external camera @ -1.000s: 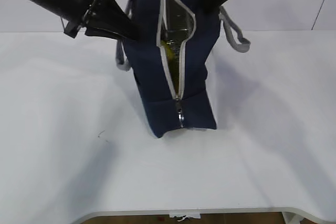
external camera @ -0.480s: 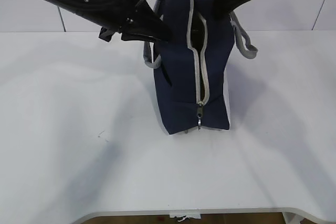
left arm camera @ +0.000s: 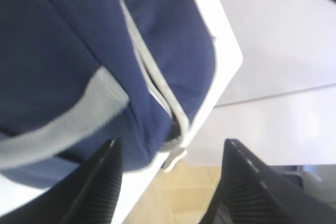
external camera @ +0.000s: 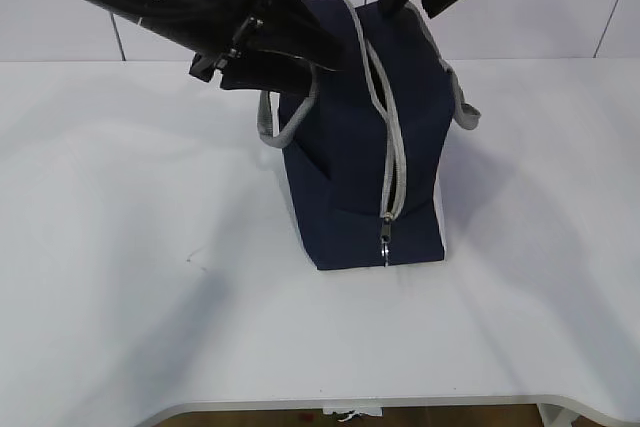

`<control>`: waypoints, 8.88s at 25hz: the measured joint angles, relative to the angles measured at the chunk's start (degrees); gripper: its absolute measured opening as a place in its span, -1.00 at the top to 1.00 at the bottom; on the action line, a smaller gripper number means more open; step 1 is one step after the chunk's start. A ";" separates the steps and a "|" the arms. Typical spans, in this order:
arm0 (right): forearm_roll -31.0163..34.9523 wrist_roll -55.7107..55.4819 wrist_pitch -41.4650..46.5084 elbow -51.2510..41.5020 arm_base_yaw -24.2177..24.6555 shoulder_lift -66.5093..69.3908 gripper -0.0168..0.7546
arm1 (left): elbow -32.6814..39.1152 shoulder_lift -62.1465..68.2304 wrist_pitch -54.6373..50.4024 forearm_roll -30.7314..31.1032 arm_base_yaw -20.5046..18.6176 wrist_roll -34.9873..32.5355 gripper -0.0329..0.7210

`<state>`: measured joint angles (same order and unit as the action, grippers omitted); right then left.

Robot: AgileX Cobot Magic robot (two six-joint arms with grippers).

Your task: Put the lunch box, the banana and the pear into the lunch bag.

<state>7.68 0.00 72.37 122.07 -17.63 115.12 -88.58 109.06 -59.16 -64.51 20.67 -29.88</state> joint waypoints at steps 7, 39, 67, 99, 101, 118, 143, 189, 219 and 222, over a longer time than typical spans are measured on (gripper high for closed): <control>-0.02 1.21 -0.02 0.00 0.00 -5.34 -0.15 | 0.00 -3.13 -6.99 0.89 -3.40 0.00 -0.30; -0.25 9.91 -51.90 -68.57 0.00 -43.94 -0.15 | 0.00 -14.29 -11.46 37.14 -5.89 19.42 -0.24; 0.09 6.42 -97.44 -100.83 -13.46 -43.91 -0.16 | 0.00 -14.29 -11.50 35.87 -5.89 19.77 -0.24; -14.59 -11.10 -121.23 -100.21 -13.59 -14.45 -0.17 | 0.00 -14.29 -11.50 35.87 -5.89 19.77 -0.24; -14.59 -11.10 -121.32 -99.66 -13.59 -13.83 -0.17 | 0.00 -14.29 -11.50 35.87 -5.89 19.77 -0.24; -10.28 -11.23 -122.74 -98.17 -13.59 -11.67 0.22 | 0.00 -14.29 -11.50 35.87 -5.89 19.77 -0.24; -10.12 -12.66 -122.99 -98.17 -13.59 -11.67 0.95 | 0.00 -14.29 -11.50 35.87 -5.89 19.77 -0.10; -15.41 -13.13 -84.05 -75.45 -13.59 -36.77 0.95 | 0.00 -14.29 -11.50 34.00 -5.65 19.77 -0.10; -12.11 -13.13 -76.69 -60.82 -13.59 -30.01 0.95 | 0.00 -11.85 -5.55 41.44 3.02 15.54 -0.15; -11.07 -13.13 -76.69 -60.73 -13.59 -30.01 0.95 | 0.00 -9.48 -3.14 38.59 3.02 11.81 -0.17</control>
<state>-3.39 -13.13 -4.32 61.33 -31.22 85.11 -88.58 99.58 -62.30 -25.91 23.69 -18.07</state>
